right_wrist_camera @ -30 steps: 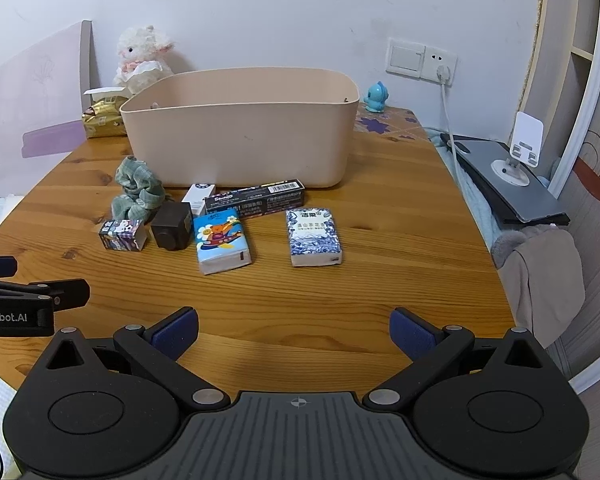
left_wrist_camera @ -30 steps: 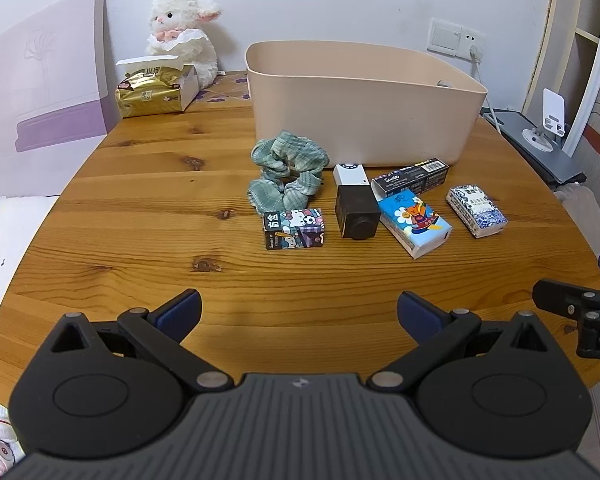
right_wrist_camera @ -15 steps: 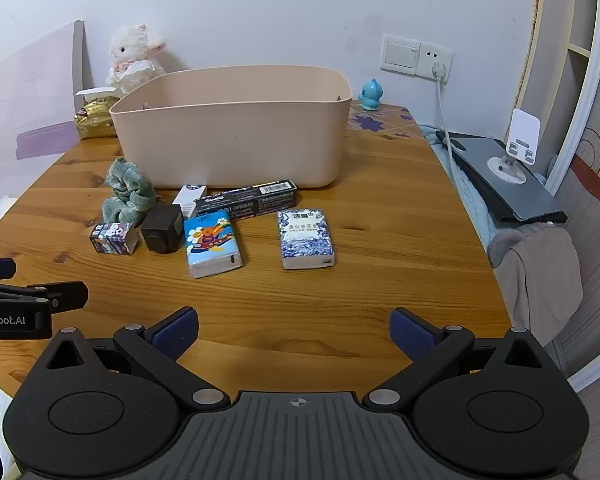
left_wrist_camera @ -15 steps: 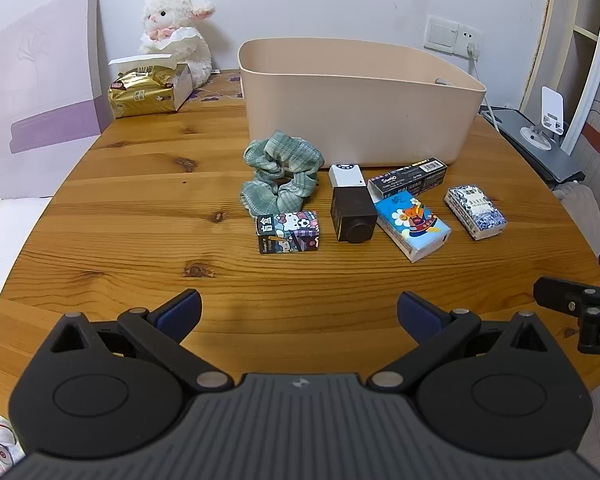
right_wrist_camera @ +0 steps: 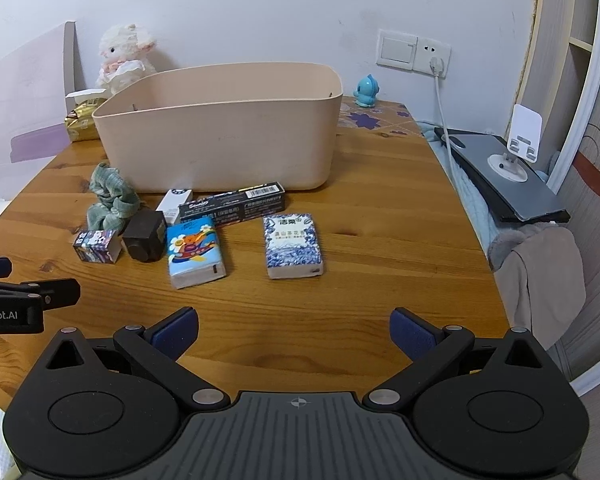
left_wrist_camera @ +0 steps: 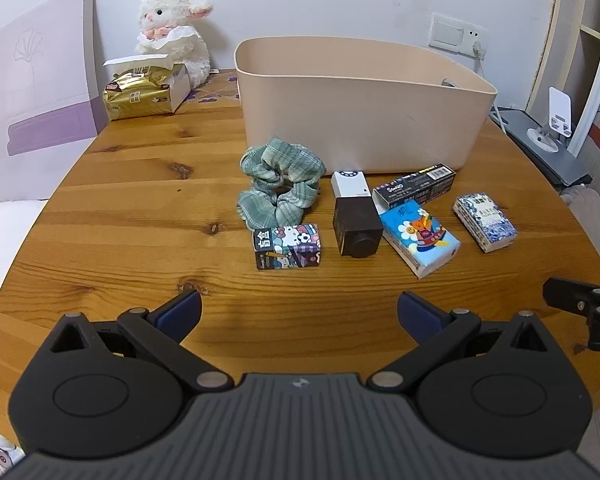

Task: Organize objects
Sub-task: 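Move both tools toward the small items in front of the basket, then grasp the cartoon box with left tool while right tool grasps blue-white tissue pack, then lift both held items and drop them into the beige basket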

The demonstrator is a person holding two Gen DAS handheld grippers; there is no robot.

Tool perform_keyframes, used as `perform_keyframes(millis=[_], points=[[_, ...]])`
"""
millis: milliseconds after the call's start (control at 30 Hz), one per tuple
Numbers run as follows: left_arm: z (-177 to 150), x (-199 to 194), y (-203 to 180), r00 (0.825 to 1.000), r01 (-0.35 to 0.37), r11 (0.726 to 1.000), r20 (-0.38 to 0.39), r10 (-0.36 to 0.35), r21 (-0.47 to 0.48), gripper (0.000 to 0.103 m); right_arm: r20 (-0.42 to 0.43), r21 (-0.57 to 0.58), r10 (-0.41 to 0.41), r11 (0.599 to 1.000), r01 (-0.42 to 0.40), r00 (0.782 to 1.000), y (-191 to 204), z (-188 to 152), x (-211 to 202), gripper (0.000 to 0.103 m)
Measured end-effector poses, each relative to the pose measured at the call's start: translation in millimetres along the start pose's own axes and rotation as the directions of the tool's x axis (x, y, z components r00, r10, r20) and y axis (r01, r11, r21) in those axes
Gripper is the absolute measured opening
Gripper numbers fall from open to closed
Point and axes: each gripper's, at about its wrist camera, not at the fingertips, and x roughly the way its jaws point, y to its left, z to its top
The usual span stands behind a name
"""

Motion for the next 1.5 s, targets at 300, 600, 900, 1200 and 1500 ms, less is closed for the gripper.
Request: perform_keyframes(millis=[300,600,900,1200,1500], points=[[16.0,36.0,12.3,0.999,0.0,0.999,-0.049,-0.002,-0.054,0.103,0.029,-0.046,0.014,0.999,-0.013,0.999,-5.3,12.0,21.1,0.103],[22.3,73.4,21.8,0.996,-0.042,0.997,-0.085,0.036,-0.071,0.103,-0.011,-0.078,0.006,0.997,-0.007,1.0,-2.6,21.3,67.9,0.103],[27.4,94.3,27.1,0.997,-0.063,0.996,-0.043,0.061,-0.055,0.099,-0.044,-0.104,-0.003,0.995,-0.001,0.999,4.7,29.8,106.7,0.092],[24.2,84.9,27.2,0.998,-0.058,0.997,-0.012,0.057,-0.042,0.072,-0.02,-0.088,0.018,0.996,-0.02,1.0,9.1,35.5,115.9,0.055],[20.5,66.8,20.8,1.0,-0.008,0.999,-0.007,0.008,0.036,0.052,-0.031,-0.102,0.028,0.994,-0.031,0.999,11.8,32.6,103.0,0.042]])
